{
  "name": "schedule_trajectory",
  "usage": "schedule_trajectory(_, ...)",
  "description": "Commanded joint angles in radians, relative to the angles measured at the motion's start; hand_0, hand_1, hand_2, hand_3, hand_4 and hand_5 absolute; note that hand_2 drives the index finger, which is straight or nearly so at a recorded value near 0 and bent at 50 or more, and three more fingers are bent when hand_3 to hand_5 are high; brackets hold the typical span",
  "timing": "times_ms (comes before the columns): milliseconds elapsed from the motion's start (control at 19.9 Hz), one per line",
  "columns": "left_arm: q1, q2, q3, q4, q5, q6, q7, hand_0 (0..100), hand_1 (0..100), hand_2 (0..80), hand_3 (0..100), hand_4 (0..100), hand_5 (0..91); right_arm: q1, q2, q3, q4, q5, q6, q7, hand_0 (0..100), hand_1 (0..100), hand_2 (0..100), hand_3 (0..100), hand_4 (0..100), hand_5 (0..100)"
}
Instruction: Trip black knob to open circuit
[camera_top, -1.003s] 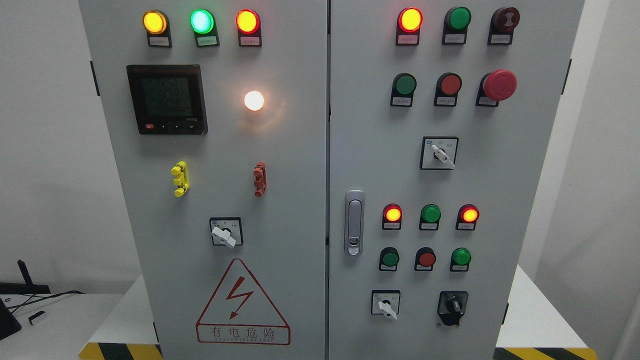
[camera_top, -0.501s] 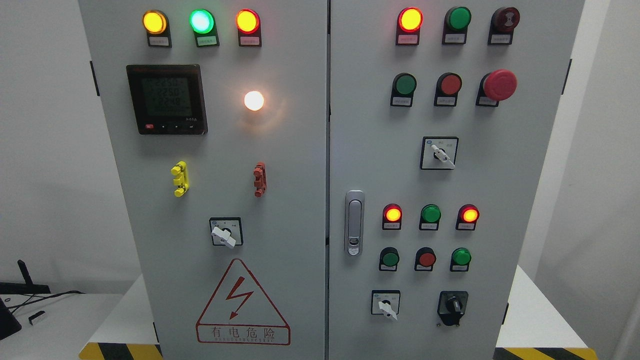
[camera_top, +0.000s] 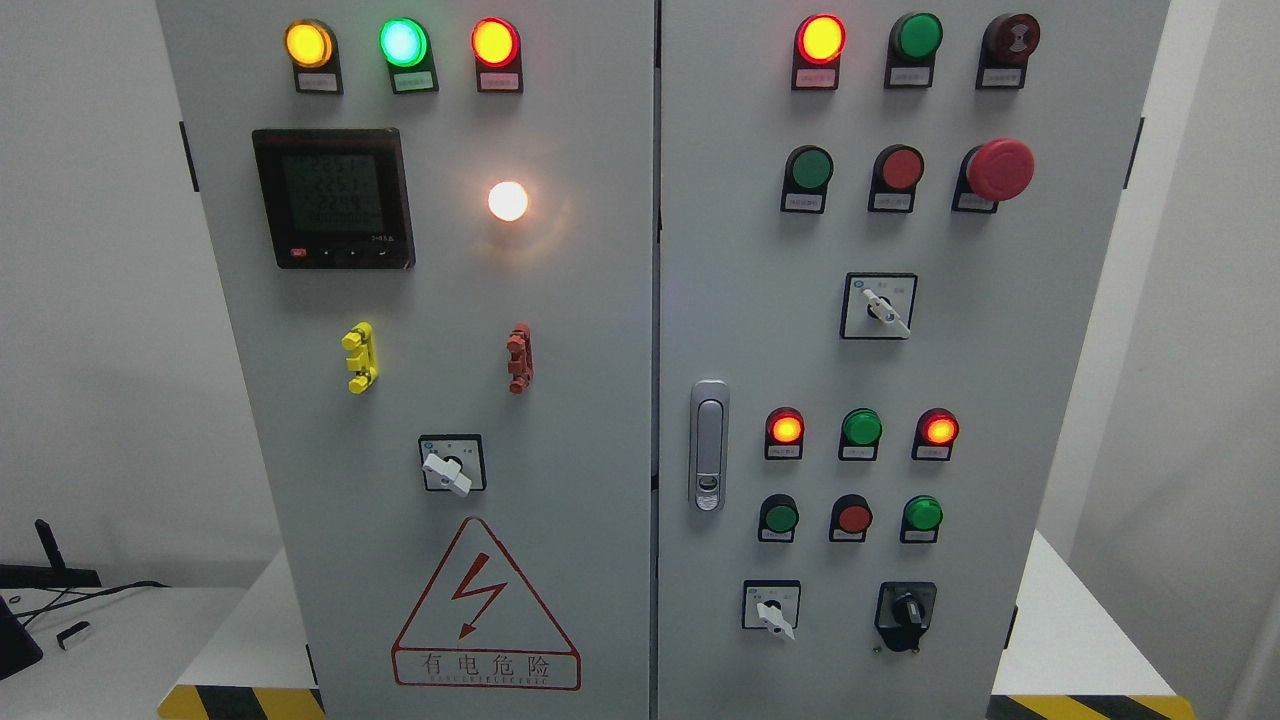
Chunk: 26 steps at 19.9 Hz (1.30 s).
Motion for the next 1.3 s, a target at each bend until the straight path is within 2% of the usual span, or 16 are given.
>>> schedule_trajectory(0,0.0,0.0,0.0,0.0,-0.031,-0.001,0.001,12,39,0.0,0,0,0.0,-0.078,-0.002,-0.015,0.022,0.0,0.036,0.001,43,78,51,86,76,78)
schedule_trajectory(401,0.0,0.0,0.0,0.0,-0.031,-0.001,0.001,12,39,0.0,0,0,0.0,-0.154,0.004,-0.007,0.033,0.003,0.07,0.004,45,79,51,85,76,79)
schedule_trajectory(802,0.0,0.0,0.0,0.0,-0.031,-0.001,0.001,12,39,0.0,0,0,0.0,-0.191,0.004,0.011,0.046,0.006,0.073,0.002,46,79,51,85,76,79)
schedule_trajectory(952,0.0,0.0,0.0,0.0,-0.031,-0.001,0.001,12,39,0.0,0,0,0.0,-0.22,-0.002,0.024,0.055,0.008,0.103,0.002,46,79,51,85,76,79)
schedule_trajectory(1253,0.0,0.0,0.0,0.0,-0.031,-0.001,0.001,12,39,0.0,0,0,0.0,-0.227,-0.005,0.056,0.088,0.004,0.101,-0.007,47,79,50,85,76,78)
